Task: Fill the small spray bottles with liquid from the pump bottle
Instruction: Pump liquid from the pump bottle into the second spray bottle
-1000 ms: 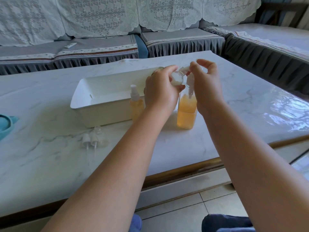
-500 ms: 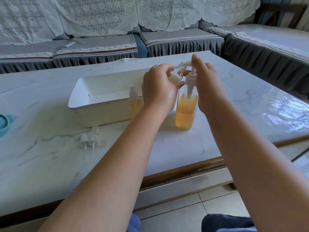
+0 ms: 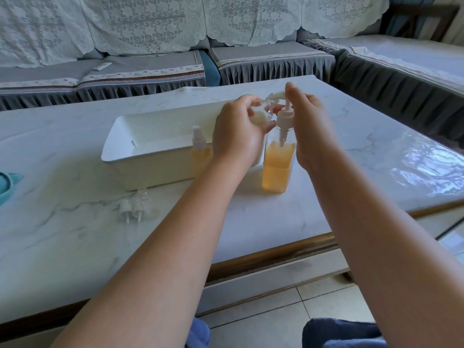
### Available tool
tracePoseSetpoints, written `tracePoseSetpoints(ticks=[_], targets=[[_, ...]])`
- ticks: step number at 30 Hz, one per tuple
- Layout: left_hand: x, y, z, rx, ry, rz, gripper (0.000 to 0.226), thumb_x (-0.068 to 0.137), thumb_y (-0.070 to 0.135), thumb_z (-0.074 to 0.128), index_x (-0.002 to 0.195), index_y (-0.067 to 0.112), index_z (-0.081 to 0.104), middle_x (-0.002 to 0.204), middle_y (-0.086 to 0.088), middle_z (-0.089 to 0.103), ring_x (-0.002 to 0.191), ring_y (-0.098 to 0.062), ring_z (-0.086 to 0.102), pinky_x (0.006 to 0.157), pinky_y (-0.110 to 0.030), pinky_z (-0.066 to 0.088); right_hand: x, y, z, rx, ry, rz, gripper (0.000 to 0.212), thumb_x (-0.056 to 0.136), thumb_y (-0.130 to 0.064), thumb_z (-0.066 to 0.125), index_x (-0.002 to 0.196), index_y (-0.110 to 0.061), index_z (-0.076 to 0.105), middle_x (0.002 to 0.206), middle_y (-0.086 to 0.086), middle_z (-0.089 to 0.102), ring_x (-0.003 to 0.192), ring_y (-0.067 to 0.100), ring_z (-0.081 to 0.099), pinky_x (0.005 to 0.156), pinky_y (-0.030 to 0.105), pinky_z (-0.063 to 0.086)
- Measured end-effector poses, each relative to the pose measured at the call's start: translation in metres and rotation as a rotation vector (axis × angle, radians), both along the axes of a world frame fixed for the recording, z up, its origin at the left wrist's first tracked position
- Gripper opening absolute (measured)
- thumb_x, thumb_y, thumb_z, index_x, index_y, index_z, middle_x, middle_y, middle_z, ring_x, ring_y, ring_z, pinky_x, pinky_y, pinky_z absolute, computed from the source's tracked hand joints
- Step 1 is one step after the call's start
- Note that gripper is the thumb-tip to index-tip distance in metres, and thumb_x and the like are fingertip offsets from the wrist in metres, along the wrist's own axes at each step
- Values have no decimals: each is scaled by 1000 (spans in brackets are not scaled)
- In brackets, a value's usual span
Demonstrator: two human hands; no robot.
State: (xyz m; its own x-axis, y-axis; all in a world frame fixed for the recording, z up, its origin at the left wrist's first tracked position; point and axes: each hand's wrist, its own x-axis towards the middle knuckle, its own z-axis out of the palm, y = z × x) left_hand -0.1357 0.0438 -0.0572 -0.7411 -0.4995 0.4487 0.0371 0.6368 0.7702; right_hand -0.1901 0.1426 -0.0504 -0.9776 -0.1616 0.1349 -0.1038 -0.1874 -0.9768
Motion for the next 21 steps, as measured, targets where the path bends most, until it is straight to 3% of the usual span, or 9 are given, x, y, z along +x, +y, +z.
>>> tracePoseSetpoints(ticks=[3, 8, 12, 18, 21], targets=[[-1, 0, 2, 4, 8, -4, 42, 74, 23, 80, 113, 20, 66, 97, 1, 64, 91, -20, 61, 82, -36, 51, 1, 0, 0, 15, -9, 13, 45, 98, -44, 51, 120, -5, 58, 85, 0, 71, 60, 5, 63, 47, 12, 45], [-1, 0, 2, -6, 8, -2, 43, 75, 23, 80, 115, 20, 65, 98, 2, 63, 93, -19, 61, 80, -30, 48, 2, 0, 3, 7, -31, 29, 53, 95, -52, 53, 124, -8, 55, 88, 1, 71, 77, 13, 66, 61, 24, 48], [-1, 0, 2, 14, 8, -4, 43, 74, 22, 80, 115, 19, 65, 98, 2, 67, 93, -19, 63, 84, -35, 51, 3, -2, 2, 6, -41, 21, 49, 96, -46, 54, 124, -7, 55, 83, 0, 70, 70, 13, 62, 53, 22, 44], [0, 0, -2, 33, -11, -7, 43, 73, 17, 79, 114, 21, 67, 97, 5, 70, 94, -18, 65, 86, -39, 52, 1, -6, -3, 5, -16, -38, 22, 96, -23, 52, 116, -14, 52, 79, -4, 64, 77, 13, 57, 72, 28, 45], [2, 0, -5, 26, -36, -23, 43, 74, 17, 80, 114, 21, 67, 94, 7, 66, 95, -18, 63, 88, -35, 51, -1, -4, -4, 24, -5, -51, 21, 95, -15, 51, 116, -16, 53, 79, -4, 58, 68, 8, 52, 65, 24, 43]])
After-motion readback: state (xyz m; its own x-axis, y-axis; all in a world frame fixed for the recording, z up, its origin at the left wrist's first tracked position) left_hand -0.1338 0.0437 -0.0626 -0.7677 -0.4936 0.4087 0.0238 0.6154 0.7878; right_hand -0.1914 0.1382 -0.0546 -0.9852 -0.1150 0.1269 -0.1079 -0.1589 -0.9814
